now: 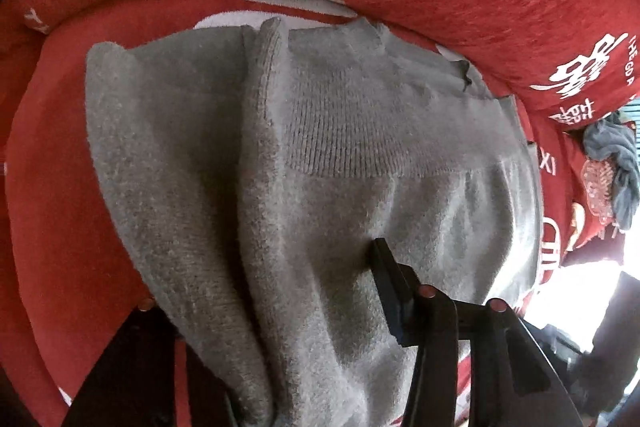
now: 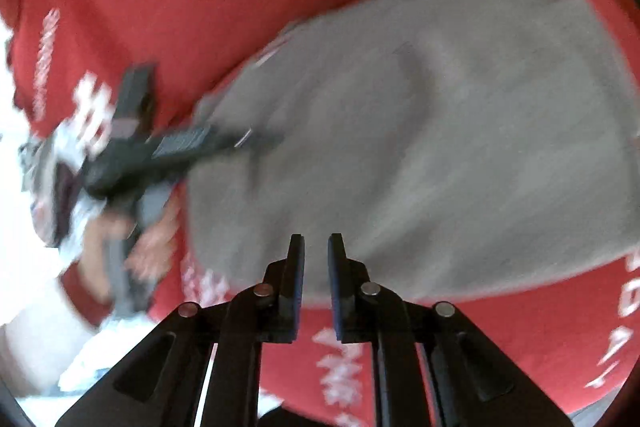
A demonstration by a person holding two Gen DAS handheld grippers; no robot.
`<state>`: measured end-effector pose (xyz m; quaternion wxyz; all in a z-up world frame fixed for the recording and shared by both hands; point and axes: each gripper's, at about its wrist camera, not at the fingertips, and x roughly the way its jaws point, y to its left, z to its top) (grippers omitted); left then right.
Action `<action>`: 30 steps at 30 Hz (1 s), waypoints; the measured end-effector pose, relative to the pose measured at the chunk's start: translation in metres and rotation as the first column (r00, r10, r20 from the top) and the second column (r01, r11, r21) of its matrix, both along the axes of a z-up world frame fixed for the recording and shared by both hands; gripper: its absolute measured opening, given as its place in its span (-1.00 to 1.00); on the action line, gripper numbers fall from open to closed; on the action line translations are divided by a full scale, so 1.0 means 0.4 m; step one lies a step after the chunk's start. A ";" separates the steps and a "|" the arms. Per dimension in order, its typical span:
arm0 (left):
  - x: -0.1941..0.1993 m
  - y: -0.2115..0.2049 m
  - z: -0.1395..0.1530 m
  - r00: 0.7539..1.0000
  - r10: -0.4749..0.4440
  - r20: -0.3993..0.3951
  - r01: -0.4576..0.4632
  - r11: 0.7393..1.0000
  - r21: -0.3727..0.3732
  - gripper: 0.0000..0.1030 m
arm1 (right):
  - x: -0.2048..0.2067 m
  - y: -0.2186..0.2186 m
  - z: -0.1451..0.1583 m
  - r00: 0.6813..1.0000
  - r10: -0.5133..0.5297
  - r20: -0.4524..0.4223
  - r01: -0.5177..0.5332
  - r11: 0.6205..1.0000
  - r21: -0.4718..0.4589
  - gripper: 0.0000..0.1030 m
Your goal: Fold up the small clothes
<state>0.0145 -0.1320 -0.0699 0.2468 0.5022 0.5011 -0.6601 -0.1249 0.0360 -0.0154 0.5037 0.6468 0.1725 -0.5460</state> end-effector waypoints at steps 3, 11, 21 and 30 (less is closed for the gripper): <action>-0.006 0.007 0.012 1.000 0.012 0.024 -0.011 0.999 -0.037 -0.55 | -0.017 -0.045 -0.027 0.997 0.021 -0.068 -0.020 1.000 0.012 -0.90; -0.006 0.021 0.134 0.990 0.127 -0.065 -0.132 0.987 -0.090 -0.68 | -0.009 -0.022 -0.109 0.984 0.154 -0.084 -0.149 0.987 0.063 -0.97; -0.320 0.123 0.357 0.994 -0.036 -0.108 0.005 0.962 -0.274 -0.70 | -0.198 0.098 -0.061 0.988 -0.052 0.148 0.054 0.998 -0.011 -0.90; -0.694 0.265 0.220 0.966 -0.200 0.162 0.242 0.921 -0.306 -0.69 | -0.389 0.195 -0.077 0.945 -0.204 0.255 0.219 0.975 -0.032 -0.90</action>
